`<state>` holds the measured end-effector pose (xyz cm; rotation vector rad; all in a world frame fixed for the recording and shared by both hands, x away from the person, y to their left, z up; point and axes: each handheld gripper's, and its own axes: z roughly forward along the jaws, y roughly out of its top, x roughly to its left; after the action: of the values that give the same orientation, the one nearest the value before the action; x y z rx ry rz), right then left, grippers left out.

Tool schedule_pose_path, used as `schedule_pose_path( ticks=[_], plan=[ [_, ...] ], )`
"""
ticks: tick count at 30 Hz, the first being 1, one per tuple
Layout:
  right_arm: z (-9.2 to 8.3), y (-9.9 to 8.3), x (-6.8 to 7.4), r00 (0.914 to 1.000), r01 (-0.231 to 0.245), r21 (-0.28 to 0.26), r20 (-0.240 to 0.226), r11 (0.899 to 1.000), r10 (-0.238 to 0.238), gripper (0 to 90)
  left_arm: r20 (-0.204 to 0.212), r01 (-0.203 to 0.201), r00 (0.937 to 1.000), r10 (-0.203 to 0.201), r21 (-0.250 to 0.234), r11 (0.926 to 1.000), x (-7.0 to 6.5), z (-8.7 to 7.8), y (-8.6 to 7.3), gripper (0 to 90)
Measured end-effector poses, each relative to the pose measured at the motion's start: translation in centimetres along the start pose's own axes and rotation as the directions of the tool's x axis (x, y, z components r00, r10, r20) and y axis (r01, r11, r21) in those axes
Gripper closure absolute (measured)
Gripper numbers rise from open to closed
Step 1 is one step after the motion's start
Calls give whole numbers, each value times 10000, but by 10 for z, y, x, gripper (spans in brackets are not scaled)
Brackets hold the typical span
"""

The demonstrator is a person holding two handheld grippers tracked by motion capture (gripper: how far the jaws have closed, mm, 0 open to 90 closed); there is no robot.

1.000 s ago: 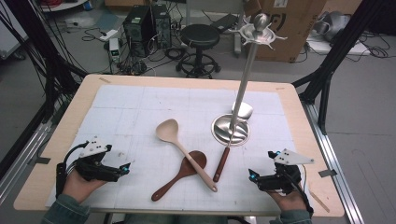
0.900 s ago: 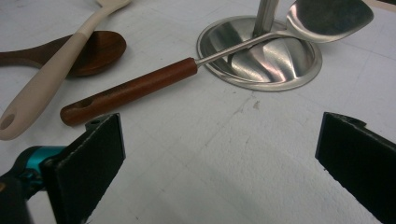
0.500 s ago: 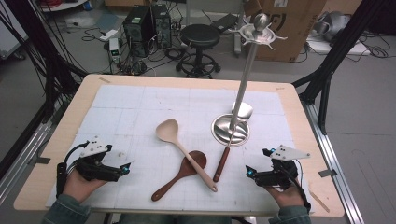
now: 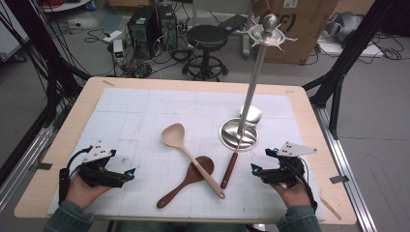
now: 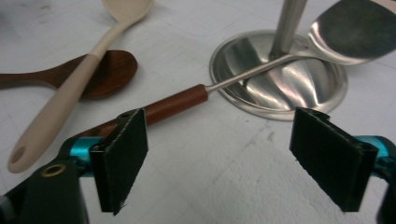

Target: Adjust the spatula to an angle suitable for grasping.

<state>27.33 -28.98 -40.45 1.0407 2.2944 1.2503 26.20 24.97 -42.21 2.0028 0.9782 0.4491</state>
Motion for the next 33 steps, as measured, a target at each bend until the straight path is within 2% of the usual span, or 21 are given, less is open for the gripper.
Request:
schedule_pose_path(
  ticks=[3, 7, 8, 13, 14, 18, 23, 24, 26, 30, 33],
  plan=[
    [4, 5, -1, 9999, 120, -127, -73, 9998, -121, 217, -33, 16, 10000, -16, 0, 10000, 1, 0, 0, 16],
    [10, 9, -5, 9995, 1, -32, -317, 10000, -2, 247, -75, 105, 9999, -105, -1, 9999, 3, 0, -1, 16],
    [13, 12, -6, 9993, -53, 86, -379, 9999, 56, 292, -71, 121, 9999, -121, -10, 9999, 3, 0, -1, 16],
    [19, 17, -7, 9982, 121, 135, -590, 9998, -113, 389, -46, 107, 9999, -107, -7, 9999, 2, 0, -1, 16],
    [23, 20, -8, 9978, 229, 121, -630, 9997, -221, 447, -49, 105, 9999, -105, -12, 9999, 2, 0, -1, 16],
    [30, 26, -9, 9953, 253, 211, -942, 9995, -232, 584, -60, 103, 9999, -103, -38, 9999, 3, 0, 0, 16],
    [42, 34, -10, 9925, 486, 296, -1139, 9984, -449, 730, -76, 138, 9999, -138, -56, 9999, 4, -1, 0, 16],
    [42, 34, -10, 9925, 486, 296, -1139, 9984, -449, 730, -72, 127, 9999, -127, -58, 9999, 4, -1, 0, 16],
    [50, 35, -11, 9906, 590, 448, -1257, 9973, -530, 797, -68, 157, 9999, -157, -55, 9999, 4, -1, 0, 16],
    [57, 34, -13, 9884, 615, 639, -1431, 9961, -518, 862, -71, 151, 9999, -151, -34, 9999, 5, -1, -1, 16],
    [61, 34, -15, 9884, 605, 727, -1437, 9955, -495, 884, -72, 157, 9999, -158, -24, 9999, 5, 0, -1, 16]
  ],
)
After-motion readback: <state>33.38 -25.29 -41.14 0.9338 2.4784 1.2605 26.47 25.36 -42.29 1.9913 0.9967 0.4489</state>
